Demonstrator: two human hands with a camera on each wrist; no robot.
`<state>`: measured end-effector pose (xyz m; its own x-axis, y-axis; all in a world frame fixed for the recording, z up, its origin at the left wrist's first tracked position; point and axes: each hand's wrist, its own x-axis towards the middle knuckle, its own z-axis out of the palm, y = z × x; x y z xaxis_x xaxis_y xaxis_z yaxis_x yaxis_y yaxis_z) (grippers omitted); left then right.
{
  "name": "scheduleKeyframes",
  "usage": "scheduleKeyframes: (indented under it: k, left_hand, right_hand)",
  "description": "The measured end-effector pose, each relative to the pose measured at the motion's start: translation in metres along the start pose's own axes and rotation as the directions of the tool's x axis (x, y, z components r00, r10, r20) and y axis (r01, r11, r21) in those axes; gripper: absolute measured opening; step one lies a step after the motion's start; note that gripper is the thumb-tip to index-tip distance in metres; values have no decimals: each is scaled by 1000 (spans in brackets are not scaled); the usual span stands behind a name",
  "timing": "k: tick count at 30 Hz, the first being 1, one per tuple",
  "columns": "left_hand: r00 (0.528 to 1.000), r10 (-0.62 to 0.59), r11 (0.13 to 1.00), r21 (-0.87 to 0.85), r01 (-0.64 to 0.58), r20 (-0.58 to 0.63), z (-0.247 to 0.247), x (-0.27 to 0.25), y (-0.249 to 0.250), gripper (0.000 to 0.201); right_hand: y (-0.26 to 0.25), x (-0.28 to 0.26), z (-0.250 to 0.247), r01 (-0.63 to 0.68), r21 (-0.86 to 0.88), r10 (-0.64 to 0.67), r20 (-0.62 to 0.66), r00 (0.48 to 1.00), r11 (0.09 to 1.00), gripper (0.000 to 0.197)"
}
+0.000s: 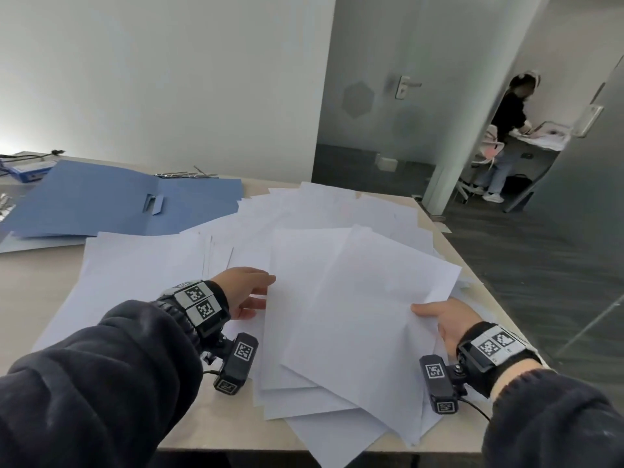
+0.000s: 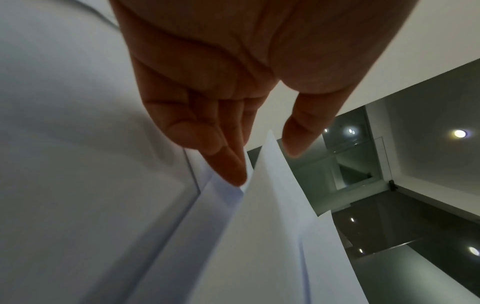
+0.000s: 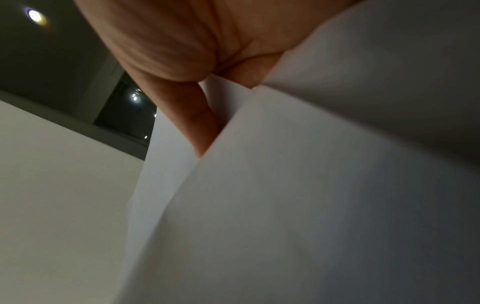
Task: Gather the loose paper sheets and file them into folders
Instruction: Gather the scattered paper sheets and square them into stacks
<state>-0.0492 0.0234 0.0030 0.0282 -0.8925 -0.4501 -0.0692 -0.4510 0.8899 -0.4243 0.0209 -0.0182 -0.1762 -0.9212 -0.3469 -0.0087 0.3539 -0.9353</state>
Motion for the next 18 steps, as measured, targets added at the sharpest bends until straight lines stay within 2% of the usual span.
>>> scheduleKeyframes:
  k: [3, 7, 12, 14, 18]
  left_hand:
    - [999, -5, 1000, 16, 5, 33, 4, -2, 0, 3]
    - [995, 2, 995, 99, -12, 95, 10, -3, -3, 19]
    - [991, 10, 986, 163, -32, 132, 19, -5, -6, 20]
    - [991, 17, 977, 208, -45, 136, 21, -4, -7, 22]
    - [989, 16, 945, 320, -62, 146, 21, -1, -10, 26]
  right_hand:
    - [-4, -7, 3, 1, 11, -2, 38, 999, 1000, 18]
    - [-6, -14, 10, -48, 20, 44, 136, 990, 999, 23]
    - [-1, -11, 24, -66, -10, 66, 200, 978, 998, 32]
    - [0, -10, 28, -76, -24, 79, 210, 974, 997, 33]
    - [0, -4, 34, -115, 6, 113, 146, 983, 993, 38]
